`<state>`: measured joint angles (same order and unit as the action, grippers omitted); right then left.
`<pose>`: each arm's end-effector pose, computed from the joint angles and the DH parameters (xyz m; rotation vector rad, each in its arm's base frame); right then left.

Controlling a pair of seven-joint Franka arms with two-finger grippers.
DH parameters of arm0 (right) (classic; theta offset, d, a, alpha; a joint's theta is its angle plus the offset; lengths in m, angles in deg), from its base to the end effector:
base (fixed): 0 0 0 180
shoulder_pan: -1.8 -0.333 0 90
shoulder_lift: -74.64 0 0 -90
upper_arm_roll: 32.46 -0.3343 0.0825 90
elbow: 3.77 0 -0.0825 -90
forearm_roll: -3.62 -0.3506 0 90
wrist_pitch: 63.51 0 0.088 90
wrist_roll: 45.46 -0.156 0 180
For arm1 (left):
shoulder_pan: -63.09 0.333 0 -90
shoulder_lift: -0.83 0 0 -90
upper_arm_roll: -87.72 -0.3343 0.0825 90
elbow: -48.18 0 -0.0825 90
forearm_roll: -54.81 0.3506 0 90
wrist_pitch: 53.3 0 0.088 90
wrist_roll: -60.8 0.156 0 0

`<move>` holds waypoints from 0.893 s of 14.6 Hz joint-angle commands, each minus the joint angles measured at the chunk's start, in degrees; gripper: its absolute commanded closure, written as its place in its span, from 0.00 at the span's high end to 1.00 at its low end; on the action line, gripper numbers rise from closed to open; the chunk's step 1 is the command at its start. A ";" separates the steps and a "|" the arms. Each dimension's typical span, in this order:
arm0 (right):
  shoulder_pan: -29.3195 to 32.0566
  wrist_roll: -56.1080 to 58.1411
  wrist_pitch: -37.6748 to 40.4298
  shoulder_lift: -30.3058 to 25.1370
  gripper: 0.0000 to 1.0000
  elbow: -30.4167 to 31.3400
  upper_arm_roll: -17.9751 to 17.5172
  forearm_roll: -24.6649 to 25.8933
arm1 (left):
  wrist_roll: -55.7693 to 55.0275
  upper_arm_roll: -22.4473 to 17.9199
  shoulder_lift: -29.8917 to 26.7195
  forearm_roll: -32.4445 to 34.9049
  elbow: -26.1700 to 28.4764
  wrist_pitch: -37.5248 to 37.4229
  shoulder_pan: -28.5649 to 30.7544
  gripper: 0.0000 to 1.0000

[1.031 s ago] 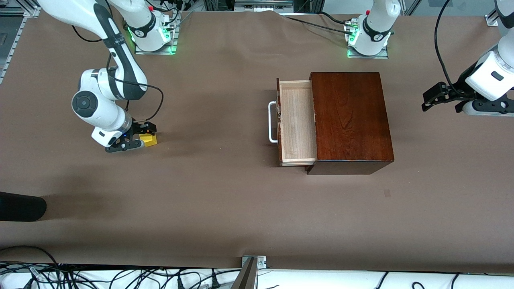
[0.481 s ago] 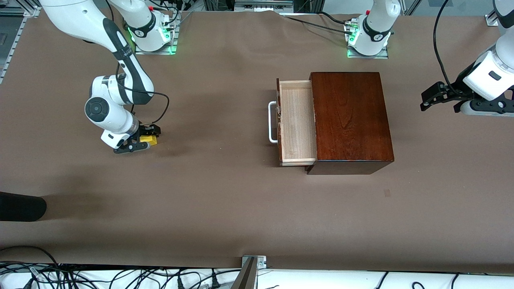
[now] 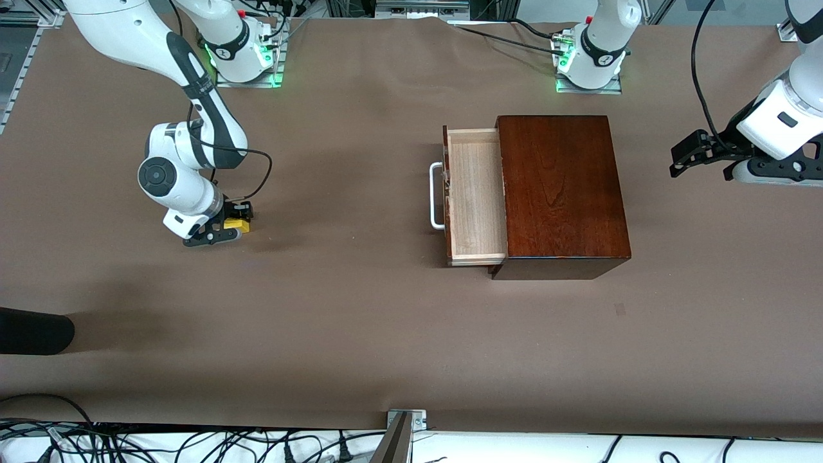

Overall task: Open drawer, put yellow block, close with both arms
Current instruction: 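Grasp the yellow cube with the right gripper and lift it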

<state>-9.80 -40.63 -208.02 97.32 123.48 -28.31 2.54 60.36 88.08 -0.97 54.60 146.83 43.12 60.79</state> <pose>0.5208 0.0672 0.1845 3.1022 0.3156 -0.1450 0.5161 -0.0246 0.5532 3.1378 -0.0601 -0.0119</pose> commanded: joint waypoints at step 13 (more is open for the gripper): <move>-20.09 0.88 41.86 -1.23 0.00 -42.69 -7.49 0.90 | 0.79 0.42 -0.48 1.26 -0.66 -0.98 -0.15 1.00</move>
<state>-23.49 -40.26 -167.62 94.11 84.52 -36.39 2.54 60.36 88.40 -0.99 54.60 146.80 43.12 60.77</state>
